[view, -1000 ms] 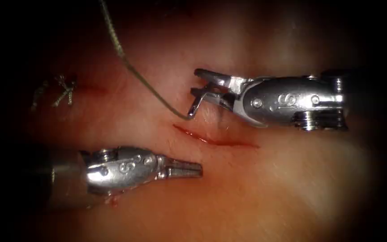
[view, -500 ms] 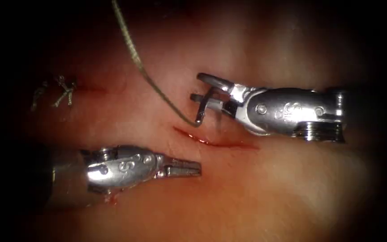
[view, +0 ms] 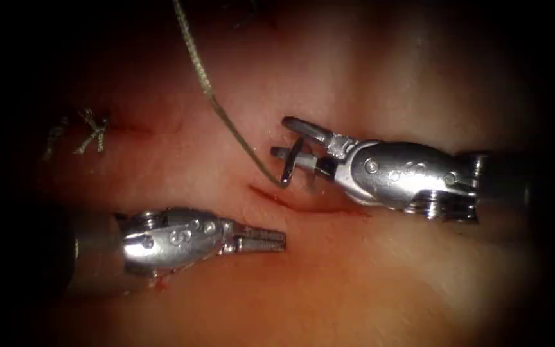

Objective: Wound Closure

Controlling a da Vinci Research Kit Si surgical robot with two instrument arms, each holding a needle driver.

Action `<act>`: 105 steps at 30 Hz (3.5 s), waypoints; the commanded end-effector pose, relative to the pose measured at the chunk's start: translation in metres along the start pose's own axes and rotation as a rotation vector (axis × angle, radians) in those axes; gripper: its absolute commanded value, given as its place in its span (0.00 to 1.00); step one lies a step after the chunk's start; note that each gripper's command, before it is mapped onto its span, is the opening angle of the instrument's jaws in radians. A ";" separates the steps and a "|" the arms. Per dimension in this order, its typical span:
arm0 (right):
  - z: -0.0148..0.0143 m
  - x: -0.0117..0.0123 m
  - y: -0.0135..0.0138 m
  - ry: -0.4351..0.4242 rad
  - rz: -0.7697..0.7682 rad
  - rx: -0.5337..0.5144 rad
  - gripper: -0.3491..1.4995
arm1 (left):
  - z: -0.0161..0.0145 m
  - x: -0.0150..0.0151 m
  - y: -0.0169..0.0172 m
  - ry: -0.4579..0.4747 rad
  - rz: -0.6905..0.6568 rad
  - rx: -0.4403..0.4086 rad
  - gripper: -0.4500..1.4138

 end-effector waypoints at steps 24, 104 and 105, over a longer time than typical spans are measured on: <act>-0.0014 0.0028 0.0043 0.026 0.458 -0.087 0.00 | 0.0024 -0.0020 -0.0002 -0.020 0.015 0.007 0.00; 0.0034 0.0003 0.0045 0.003 1.408 0.405 0.00 | 0.0017 -0.0034 -0.0006 -0.055 0.075 0.003 0.00; 0.0034 0.0003 0.0044 0.006 1.412 0.411 0.00 | 0.0017 -0.0034 -0.0006 -0.055 0.076 0.003 0.00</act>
